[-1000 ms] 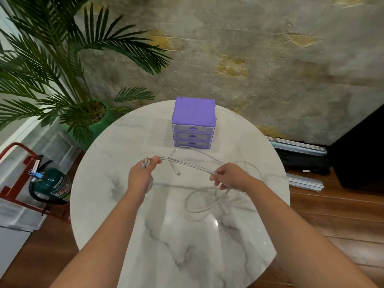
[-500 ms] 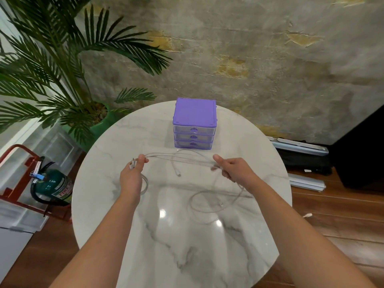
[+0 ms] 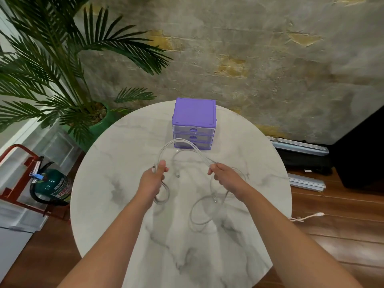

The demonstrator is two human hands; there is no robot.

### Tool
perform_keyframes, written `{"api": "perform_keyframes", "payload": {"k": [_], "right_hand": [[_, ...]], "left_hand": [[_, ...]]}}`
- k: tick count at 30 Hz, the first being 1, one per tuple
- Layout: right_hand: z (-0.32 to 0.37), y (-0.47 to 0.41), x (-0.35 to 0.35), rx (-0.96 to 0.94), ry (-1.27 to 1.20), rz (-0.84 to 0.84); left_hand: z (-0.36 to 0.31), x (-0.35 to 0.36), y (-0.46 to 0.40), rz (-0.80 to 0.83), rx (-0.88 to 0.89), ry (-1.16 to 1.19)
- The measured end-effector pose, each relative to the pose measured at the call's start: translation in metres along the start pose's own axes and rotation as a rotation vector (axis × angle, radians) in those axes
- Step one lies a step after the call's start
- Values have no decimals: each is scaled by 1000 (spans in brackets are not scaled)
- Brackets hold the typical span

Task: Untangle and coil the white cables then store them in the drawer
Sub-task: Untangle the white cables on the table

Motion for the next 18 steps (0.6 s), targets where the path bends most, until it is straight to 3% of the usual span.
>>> {"api": "perform_keyframes", "payload": {"k": [5,13,18], "right_hand": [[15,-2,32,-61,-56,112],[9,8,58,13,-93,284],[-7,3,16,-8,42,133]], "left_hand": [[-3,40,14,166,-19,15],[-9,53,16,187,-30,5],[-12,52,15,141,-36,31]]}}
Point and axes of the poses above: each hand's wrist, its own y-axis away from the middle knuckle, its own x-axis out of the palm, z = x × y, the point moved 10 cm from there along -y, towards the middle knuckle, and after that the axes turned 6 degrees about -x, right-handed, at the moved point
